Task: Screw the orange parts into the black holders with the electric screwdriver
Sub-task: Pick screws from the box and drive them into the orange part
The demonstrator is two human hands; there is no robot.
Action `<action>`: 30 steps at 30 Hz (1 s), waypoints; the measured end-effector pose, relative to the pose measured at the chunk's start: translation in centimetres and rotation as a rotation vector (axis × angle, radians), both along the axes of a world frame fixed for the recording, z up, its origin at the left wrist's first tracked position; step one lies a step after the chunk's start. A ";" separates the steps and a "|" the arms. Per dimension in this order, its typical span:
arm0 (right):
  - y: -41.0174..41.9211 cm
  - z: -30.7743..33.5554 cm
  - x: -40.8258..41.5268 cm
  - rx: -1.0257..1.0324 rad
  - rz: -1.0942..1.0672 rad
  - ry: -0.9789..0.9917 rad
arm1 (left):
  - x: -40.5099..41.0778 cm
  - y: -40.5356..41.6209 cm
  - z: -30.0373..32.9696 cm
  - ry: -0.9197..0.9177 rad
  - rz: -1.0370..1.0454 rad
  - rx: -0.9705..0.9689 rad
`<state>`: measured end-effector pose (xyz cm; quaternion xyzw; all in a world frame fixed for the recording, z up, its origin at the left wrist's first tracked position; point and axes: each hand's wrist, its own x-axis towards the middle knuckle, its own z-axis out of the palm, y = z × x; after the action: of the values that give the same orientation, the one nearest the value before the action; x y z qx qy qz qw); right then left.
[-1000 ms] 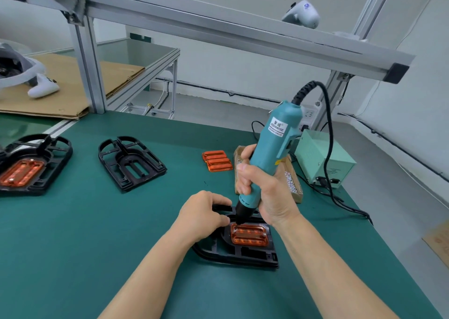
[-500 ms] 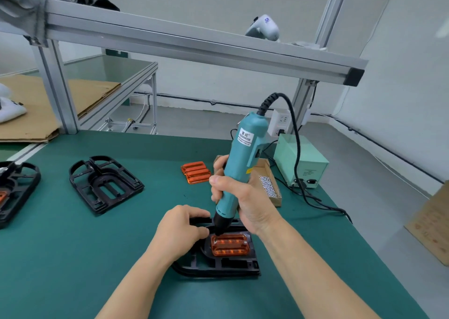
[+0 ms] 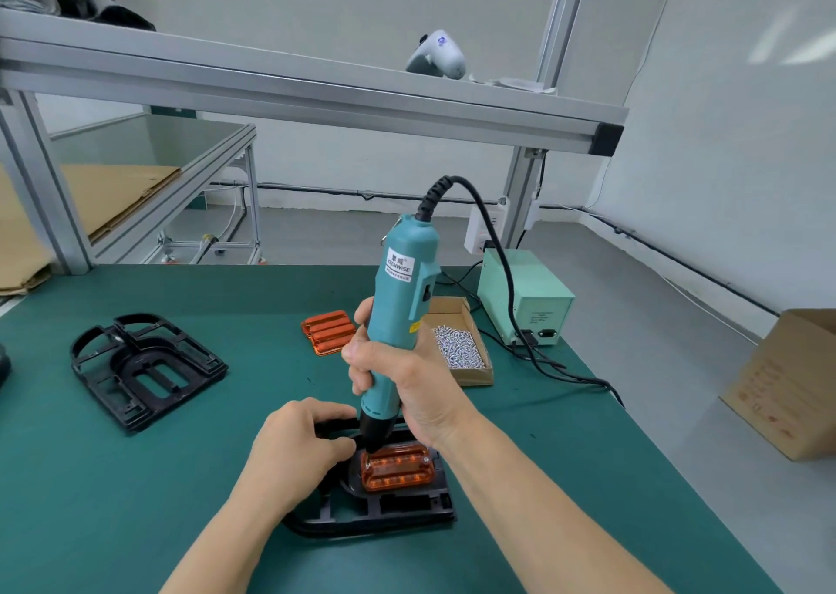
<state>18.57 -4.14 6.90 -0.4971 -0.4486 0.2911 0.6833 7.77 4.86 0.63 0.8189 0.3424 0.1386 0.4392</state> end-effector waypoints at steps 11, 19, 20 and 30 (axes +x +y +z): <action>0.2 -0.6 0.4 0.036 0.013 0.009 | 0.2 -0.4 0.2 -0.023 -0.001 0.007; 0.3 -0.9 0.4 0.096 0.046 0.018 | -0.1 -0.3 0.3 -0.028 0.008 0.014; 0.2 -0.9 0.4 0.096 0.060 0.017 | -0.1 -0.3 0.3 -0.026 0.007 0.019; -0.2 -0.7 0.7 0.089 0.141 0.056 | 0.0 -0.3 0.2 -0.008 0.001 0.043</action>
<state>19.30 -4.37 6.20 -0.4253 -0.4758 0.3321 0.6946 7.76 4.54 0.87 0.8275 0.3378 0.1494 0.4228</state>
